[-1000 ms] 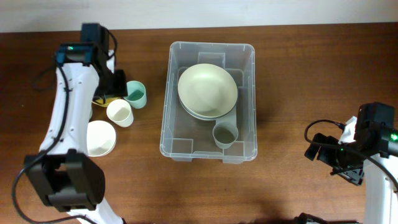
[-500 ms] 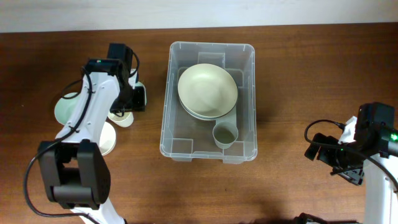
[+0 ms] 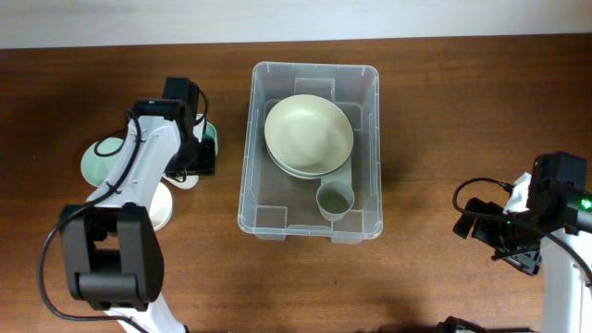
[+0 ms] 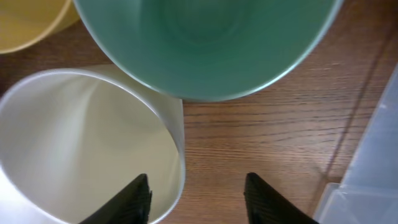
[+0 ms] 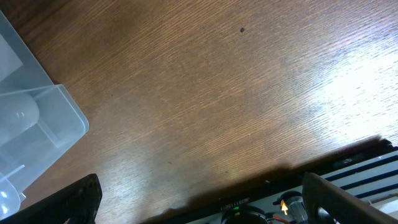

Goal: Pack container

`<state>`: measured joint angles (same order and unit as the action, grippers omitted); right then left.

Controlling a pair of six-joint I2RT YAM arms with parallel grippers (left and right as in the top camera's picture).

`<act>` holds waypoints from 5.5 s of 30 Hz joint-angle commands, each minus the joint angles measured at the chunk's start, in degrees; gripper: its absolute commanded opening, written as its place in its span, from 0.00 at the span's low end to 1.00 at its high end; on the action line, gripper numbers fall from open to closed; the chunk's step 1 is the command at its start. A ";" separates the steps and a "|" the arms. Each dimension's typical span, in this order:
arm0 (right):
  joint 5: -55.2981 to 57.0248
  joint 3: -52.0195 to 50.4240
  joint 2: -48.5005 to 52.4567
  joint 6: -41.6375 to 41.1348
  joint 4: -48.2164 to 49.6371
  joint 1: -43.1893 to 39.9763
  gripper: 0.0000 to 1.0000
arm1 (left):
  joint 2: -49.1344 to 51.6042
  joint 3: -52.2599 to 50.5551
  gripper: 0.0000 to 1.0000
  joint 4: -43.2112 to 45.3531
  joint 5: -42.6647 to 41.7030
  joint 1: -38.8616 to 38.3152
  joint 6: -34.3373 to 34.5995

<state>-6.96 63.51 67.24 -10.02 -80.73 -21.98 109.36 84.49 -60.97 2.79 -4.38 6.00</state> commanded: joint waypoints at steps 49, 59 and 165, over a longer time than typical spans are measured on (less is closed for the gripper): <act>-0.28 -0.24 0.04 0.61 0.02 0.26 0.99 | -7.15 19.39 0.01 -8.63 -7.30 -36.50 0.13; -0.31 -0.24 0.04 0.61 0.02 0.26 0.99 | 0.26 19.39 0.01 -7.19 -10.54 -41.59 0.13; -0.33 -0.24 0.04 0.79 0.02 0.26 0.99 | 17.53 62.05 0.01 -35.74 1.14 -39.56 -1.25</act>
<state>-6.96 63.48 67.24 -9.85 -80.73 -21.98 128.07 149.29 -96.47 2.61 -42.83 5.15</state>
